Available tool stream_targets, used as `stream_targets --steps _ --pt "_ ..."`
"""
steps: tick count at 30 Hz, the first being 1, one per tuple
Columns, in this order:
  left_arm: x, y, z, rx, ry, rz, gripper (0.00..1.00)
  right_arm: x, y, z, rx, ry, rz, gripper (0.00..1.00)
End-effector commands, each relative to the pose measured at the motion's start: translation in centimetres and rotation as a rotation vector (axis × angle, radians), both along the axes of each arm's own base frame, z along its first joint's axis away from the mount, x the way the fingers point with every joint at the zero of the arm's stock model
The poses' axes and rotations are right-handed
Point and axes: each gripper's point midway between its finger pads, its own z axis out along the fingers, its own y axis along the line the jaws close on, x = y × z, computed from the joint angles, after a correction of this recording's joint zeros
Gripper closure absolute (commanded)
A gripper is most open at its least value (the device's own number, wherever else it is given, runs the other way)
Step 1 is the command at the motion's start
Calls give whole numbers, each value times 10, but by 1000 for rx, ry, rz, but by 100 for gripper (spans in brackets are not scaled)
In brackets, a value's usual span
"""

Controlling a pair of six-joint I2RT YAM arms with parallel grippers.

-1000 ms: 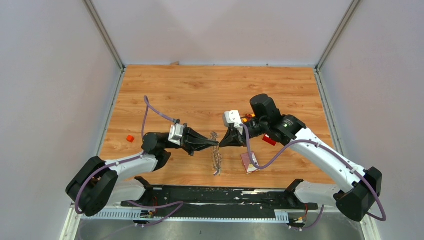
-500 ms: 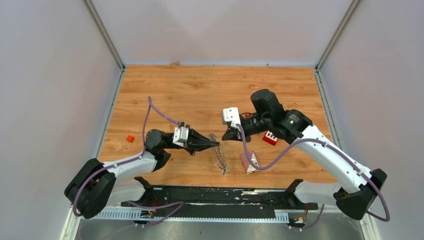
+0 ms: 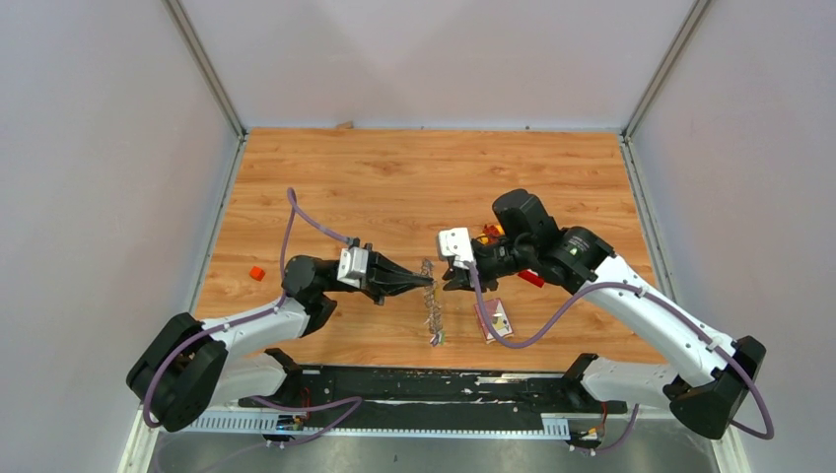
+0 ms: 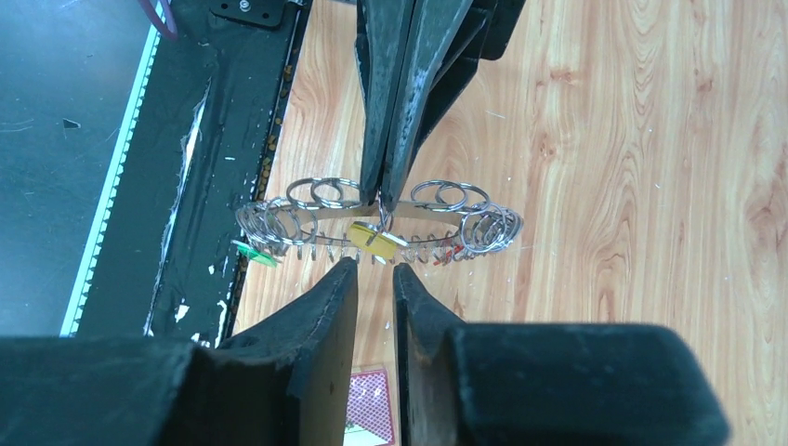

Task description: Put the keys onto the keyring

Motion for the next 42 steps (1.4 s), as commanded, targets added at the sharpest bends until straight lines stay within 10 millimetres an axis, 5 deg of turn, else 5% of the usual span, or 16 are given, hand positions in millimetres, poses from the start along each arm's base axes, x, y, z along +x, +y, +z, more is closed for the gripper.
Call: stream_targets --steps 1,8,42 --pt "-8 7 34 -106 -60 -16 100 -1 7 9 79 -73 48 77" --pt "-12 7 32 -101 -53 -39 100 -5 13 16 119 -85 94 71" --pt "-1 4 32 -122 11 2 100 0 19 22 182 -124 58 77"
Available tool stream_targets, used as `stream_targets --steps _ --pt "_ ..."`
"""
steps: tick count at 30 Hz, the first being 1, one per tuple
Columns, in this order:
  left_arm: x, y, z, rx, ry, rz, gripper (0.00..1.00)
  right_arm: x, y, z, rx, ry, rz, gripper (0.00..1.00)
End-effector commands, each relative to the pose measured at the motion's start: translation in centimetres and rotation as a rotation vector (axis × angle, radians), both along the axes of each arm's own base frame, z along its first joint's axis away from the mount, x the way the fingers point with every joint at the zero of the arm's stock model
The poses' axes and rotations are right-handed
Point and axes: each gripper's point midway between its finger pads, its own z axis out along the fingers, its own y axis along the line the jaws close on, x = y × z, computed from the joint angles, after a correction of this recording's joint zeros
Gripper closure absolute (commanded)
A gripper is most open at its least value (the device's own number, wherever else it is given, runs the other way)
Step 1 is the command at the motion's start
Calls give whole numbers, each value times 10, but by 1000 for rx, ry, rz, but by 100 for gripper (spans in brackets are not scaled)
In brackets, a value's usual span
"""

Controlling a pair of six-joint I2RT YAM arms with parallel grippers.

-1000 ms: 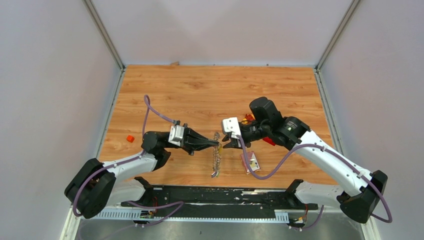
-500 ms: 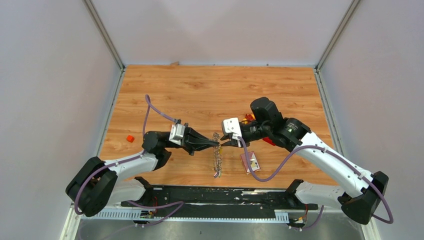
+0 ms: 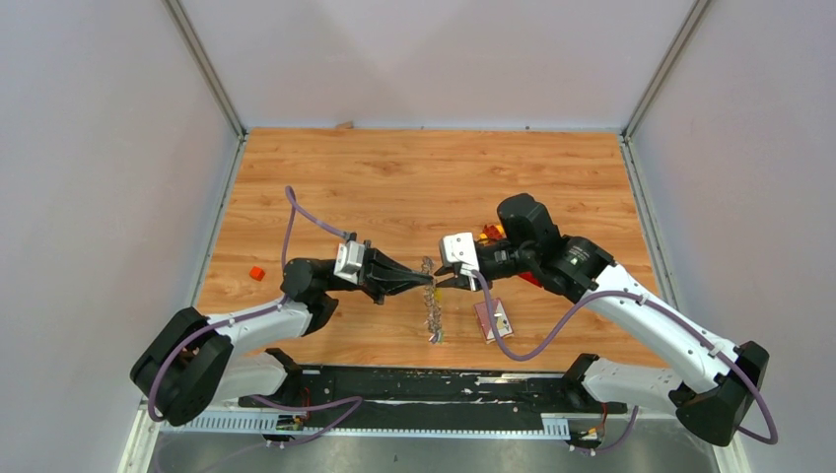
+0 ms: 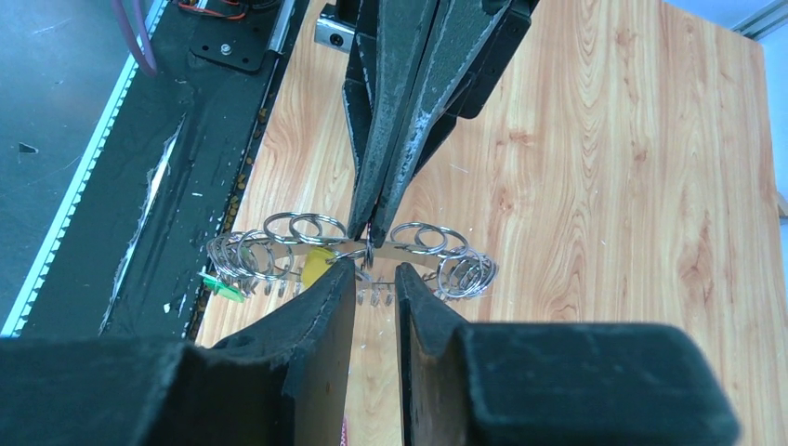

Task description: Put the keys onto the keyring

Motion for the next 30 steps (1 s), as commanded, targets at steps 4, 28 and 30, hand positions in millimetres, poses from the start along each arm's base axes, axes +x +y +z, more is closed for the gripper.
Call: stream_targets --steps 4,28,30 --pt "3 3 16 -62 -46 31 100 0 6 18 62 -24 1 80" --pt "12 2 3 -27 -43 70 100 4 0 21 34 -57 -26 100" --pt "18 0 -4 -1 -46 92 100 7 -4 24 8 -68 -39 100"
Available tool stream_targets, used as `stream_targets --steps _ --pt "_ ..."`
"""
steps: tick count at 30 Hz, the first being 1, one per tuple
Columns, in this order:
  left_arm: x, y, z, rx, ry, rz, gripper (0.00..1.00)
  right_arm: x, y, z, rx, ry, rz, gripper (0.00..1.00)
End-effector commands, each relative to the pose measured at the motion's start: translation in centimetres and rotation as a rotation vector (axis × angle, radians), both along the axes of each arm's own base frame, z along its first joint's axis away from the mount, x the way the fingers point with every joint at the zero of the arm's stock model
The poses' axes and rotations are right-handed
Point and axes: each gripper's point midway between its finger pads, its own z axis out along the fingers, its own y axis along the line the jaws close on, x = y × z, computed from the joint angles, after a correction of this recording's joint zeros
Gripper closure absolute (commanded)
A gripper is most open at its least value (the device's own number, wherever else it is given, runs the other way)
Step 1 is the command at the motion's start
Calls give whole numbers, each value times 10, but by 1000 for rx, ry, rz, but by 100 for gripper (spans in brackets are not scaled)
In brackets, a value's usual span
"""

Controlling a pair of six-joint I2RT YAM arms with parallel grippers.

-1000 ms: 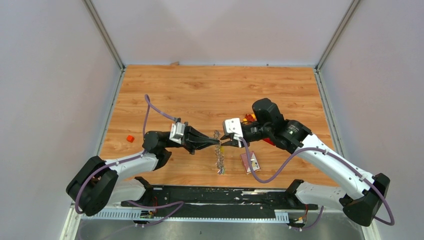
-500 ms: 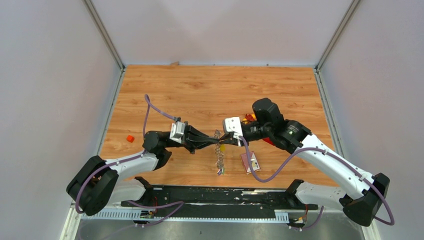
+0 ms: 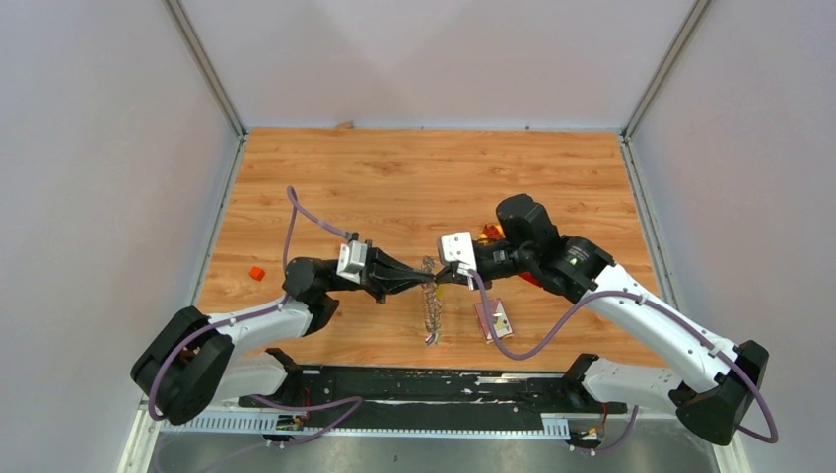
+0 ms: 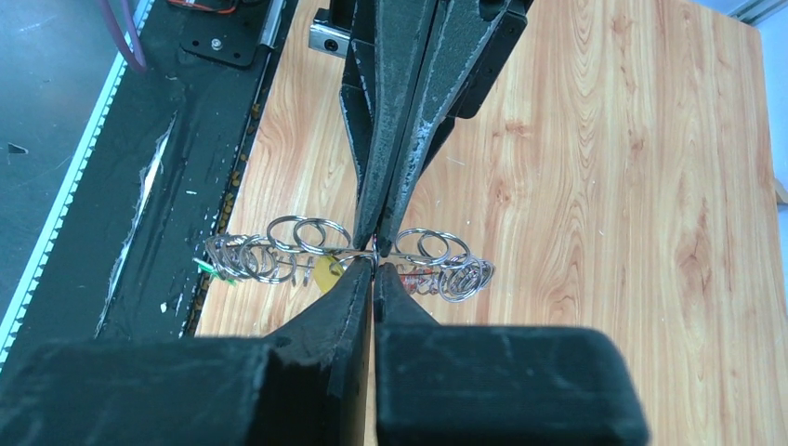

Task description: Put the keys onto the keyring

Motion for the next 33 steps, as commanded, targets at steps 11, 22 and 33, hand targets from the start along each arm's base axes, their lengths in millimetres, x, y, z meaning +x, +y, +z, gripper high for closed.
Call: stream_targets --steps 11,22,33 --pt "38 -11 -27 192 -78 120 92 8 -19 16 -248 -89 -86 100" --pt "43 -13 -30 229 -84 127 92 9 -7 16 -284 -86 -100 100" --pt "42 -13 -34 241 -102 125 85 5 3 11 -288 -36 -81 100"
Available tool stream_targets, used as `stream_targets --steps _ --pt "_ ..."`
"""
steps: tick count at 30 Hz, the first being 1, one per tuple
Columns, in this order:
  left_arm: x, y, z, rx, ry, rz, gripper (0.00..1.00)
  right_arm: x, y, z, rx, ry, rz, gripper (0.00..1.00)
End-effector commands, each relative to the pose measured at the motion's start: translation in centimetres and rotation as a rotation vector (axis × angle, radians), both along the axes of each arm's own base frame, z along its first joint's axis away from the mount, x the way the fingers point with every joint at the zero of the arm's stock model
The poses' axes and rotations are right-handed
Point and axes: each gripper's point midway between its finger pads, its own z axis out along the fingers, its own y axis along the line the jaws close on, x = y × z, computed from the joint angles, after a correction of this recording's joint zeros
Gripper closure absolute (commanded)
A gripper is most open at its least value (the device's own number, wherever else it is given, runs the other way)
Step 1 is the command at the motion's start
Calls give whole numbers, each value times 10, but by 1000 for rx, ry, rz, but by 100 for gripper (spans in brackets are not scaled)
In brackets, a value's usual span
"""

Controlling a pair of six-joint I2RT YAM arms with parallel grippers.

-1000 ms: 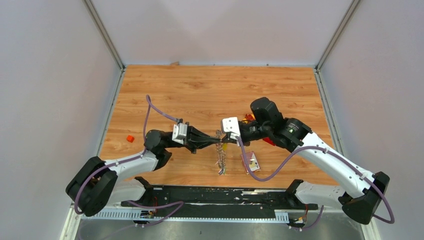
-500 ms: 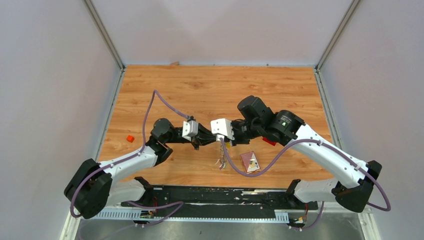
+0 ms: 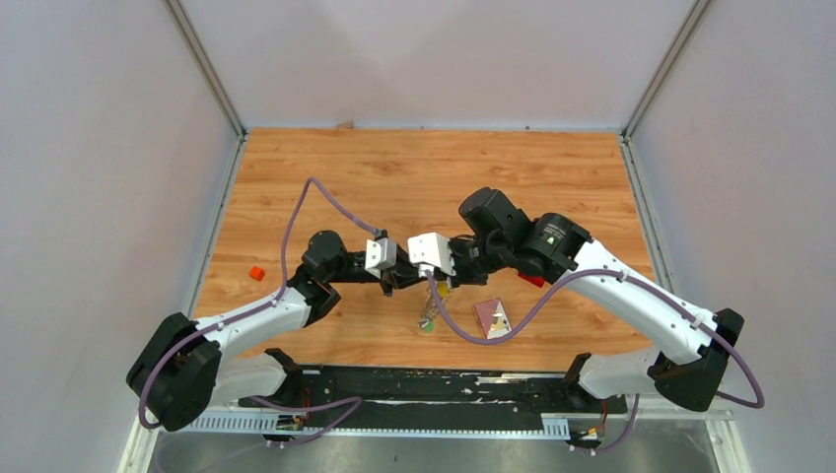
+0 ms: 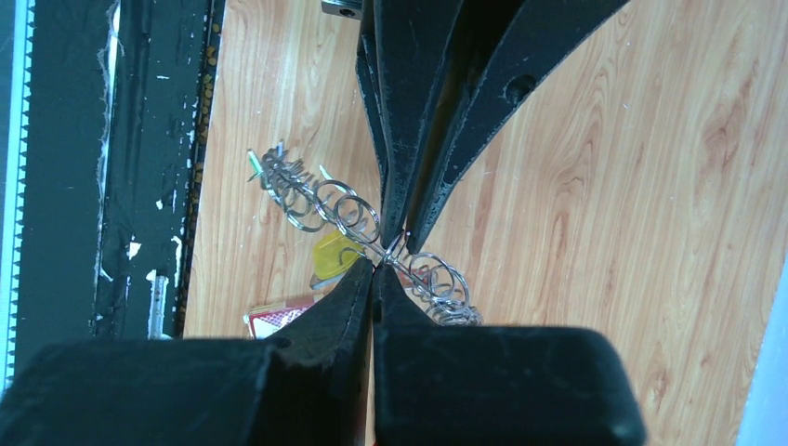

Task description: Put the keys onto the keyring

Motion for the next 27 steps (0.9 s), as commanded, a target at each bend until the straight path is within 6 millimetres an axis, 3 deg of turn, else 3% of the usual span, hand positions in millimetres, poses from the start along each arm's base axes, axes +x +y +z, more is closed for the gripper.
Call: stream_targets --steps 1,5,8,27 --pt "9 -1 15 -25 -54 27 85 -6 17 21 88 2 36 100" --pt "5 0 18 -37 -60 10 88 -5 18 15 78 11 32 100" --pt "1 0 19 -45 -74 -9 100 -4 19 12 72 19 28 100" --pt "-26 3 15 -71 -18 -121 100 9 15 13 55 -38 -16 100"
